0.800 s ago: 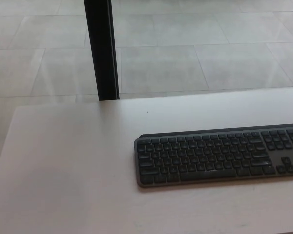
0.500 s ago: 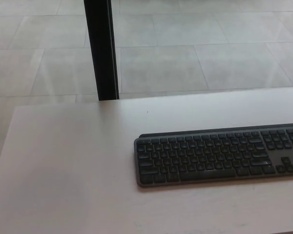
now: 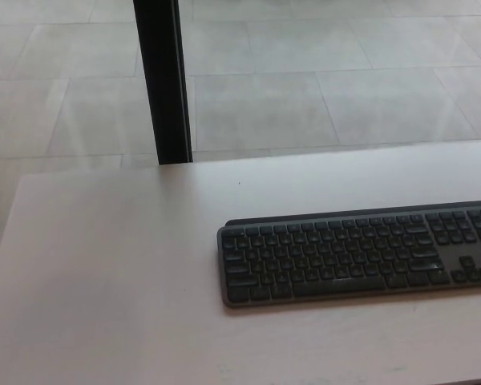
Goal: The robot uses its right fingers to click on the space key of the black keyboard placed on the center of the white desk.
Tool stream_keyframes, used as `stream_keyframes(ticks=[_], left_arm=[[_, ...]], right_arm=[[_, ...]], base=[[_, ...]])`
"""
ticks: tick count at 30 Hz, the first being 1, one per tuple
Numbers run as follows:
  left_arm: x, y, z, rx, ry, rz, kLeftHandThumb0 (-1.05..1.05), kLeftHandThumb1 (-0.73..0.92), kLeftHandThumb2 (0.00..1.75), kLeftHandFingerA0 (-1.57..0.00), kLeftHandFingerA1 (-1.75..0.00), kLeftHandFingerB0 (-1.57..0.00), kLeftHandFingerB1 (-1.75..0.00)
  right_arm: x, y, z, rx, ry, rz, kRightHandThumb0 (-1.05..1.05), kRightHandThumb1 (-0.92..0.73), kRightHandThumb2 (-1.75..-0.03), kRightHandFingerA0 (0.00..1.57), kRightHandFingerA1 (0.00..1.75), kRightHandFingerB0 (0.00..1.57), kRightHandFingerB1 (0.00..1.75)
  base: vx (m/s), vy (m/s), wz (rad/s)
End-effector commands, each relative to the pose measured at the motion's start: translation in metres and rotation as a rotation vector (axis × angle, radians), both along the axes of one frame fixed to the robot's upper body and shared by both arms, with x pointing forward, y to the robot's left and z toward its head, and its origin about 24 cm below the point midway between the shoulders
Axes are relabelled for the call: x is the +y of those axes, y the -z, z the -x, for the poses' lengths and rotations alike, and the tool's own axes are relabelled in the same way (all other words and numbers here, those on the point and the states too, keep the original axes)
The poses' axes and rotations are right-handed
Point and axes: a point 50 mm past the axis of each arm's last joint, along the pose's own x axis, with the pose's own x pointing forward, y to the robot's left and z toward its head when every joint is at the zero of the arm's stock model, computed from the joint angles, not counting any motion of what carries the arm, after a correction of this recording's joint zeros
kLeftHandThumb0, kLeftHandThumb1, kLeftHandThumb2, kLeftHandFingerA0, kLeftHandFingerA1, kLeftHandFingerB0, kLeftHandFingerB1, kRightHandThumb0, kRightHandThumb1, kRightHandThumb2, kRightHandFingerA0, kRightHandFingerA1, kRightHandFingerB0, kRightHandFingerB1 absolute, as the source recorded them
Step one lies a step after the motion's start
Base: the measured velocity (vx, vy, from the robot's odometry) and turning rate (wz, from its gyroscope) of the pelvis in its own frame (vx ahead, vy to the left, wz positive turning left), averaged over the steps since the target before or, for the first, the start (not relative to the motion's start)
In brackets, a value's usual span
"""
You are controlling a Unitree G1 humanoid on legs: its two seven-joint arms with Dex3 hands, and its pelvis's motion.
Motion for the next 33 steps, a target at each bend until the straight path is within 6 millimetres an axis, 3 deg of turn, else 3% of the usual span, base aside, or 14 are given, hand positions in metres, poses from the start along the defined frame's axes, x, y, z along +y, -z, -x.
stream_keyframes(ticks=[1, 2, 4, 6, 7, 8, 9, 12, 16, 18, 22, 26, 33], left_arm=[[0.012, -0.011, 0.002, -0.040, -0.067, -0.027, -0.45, 0.57, 0.57, -0.80, -0.77, -0.70, -0.60], [0.012, -0.011, 0.002, -0.043, -0.069, -0.023, -0.45, 0.57, 0.57, -0.79, -0.79, -0.71, -0.62], [0.012, -0.011, 0.002, -0.042, -0.068, -0.023, -0.45, 0.57, 0.57, -0.80, -0.78, -0.70, -0.61], [0.012, -0.011, 0.002, -0.037, -0.069, -0.028, -0.45, 0.57, 0.57, -0.80, -0.78, -0.70, -0.61], [0.012, -0.011, 0.001, -0.041, -0.074, -0.031, -0.46, 0.56, 0.56, -0.81, -0.82, -0.71, -0.64], [0.013, -0.011, 0.002, -0.043, -0.074, -0.030, -0.46, 0.57, 0.57, -0.78, -0.79, -0.71, -0.63], [0.013, -0.011, 0.002, -0.042, -0.075, -0.029, -0.46, 0.57, 0.57, -0.78, -0.80, -0.70, -0.63], [0.013, -0.012, 0.002, -0.045, -0.067, -0.028, -0.47, 0.56, 0.57, -0.80, -0.83, -0.71, -0.64], [0.013, -0.012, 0.001, -0.041, -0.063, -0.037, -0.47, 0.57, 0.57, -0.79, -0.80, -0.70, -0.63], [0.013, -0.012, 0.001, -0.057, -0.072, -0.028, -0.46, 0.57, 0.57, -0.78, -0.81, -0.71, -0.64], [0.014, -0.013, 0.002, -0.038, -0.052, -0.039, -0.48, 0.58, 0.57, -0.79, -0.78, -0.71, -0.62], [0.014, -0.013, 0.002, -0.051, -0.067, -0.034, -0.47, 0.57, 0.56, -0.82, -0.81, -0.73, -0.63], [0.014, -0.013, 0.003, -0.042, -0.071, -0.031, -0.47, 0.57, 0.57, -0.80, -0.79, -0.69, -0.62]], right_arm=[[0.013, -0.049, -0.020, -0.123, -0.049, 0.009, -0.56, -0.65, -0.60, 0.83, 0.61, 0.46, 0.49], [0.021, -0.054, -0.025, -0.124, -0.091, 0.048, -0.58, -0.60, -0.59, 0.86, 0.59, 0.61, 0.52], [0.037, -0.063, -0.034, -0.125, -0.160, 0.085, -0.55, -0.57, -0.57, 0.91, 0.61, 0.68, 0.50], [0.048, -0.069, -0.038, -0.136, -0.201, 0.078, -0.55, -0.57, -0.57, 0.91, 0.61, 0.68, 0.50], [0.066, -0.074, -0.045, -0.113, -0.288, 0.188, -0.47, -0.63, -0.61, 0.82, 0.68, 0.55, 0.47], [0.082, -0.075, -0.051, -0.092, -0.348, 0.269, -0.44, -0.52, -0.93, 0.84, 0.79, 0.52, 0.61], [0.087, -0.074, -0.052, -0.081, -0.360, 0.287, -0.45, -0.65, -0.60, 0.89, 0.68, 0.62, 0.46], [0.106, -0.071, -0.058, -0.022, -0.449, 0.396, -0.47, -0.64, -0.59, 0.94, 0.70, 0.63, 0.44], [0.139, -0.056, -0.069, 0.070, -0.622, 0.513, -0.39, -0.63, -0.61, 0.95, 0.64, 0.59, 0.43], [0.145, -0.051, -0.071, 0.083, -0.679, 0.532, -0.41, -0.63, -0.62, 0.94, 0.64, 0.58, 0.43], [0.176, -0.019, -0.084, 0.196, -0.873, 0.585, -0.34, -0.63, -0.59, 0.97, 0.61, 0.57, 0.41], [0.195, 0.002, -0.088, 0.269, -1.004, 0.597, -0.38, -0.60, -0.58, 0.99, 0.66, 0.63, 0.43], [0.218, 0.020, -0.090, 0.365, -1.127, 0.666, -0.37, -0.59, -0.58, 0.99, 0.69, 0.65, 0.44]], base=[[0.00, 0.000, 0.00], [0.00, 0.000, 0.00], [0.00, 0.000, 0.00], [0.00, 0.000, 0.00], [0.00, 0.000, 0.00], [0.00, 0.000, 0.00], [0.00, 0.000, 0.00], [0.00, 0.000, 0.00], [0.00, 0.000, 0.00], [0.00, 0.000, 0.00], [0.00, 0.000, 0.00], [0.00, 0.000, 0.00], [0.00, 0.000, 0.00]])
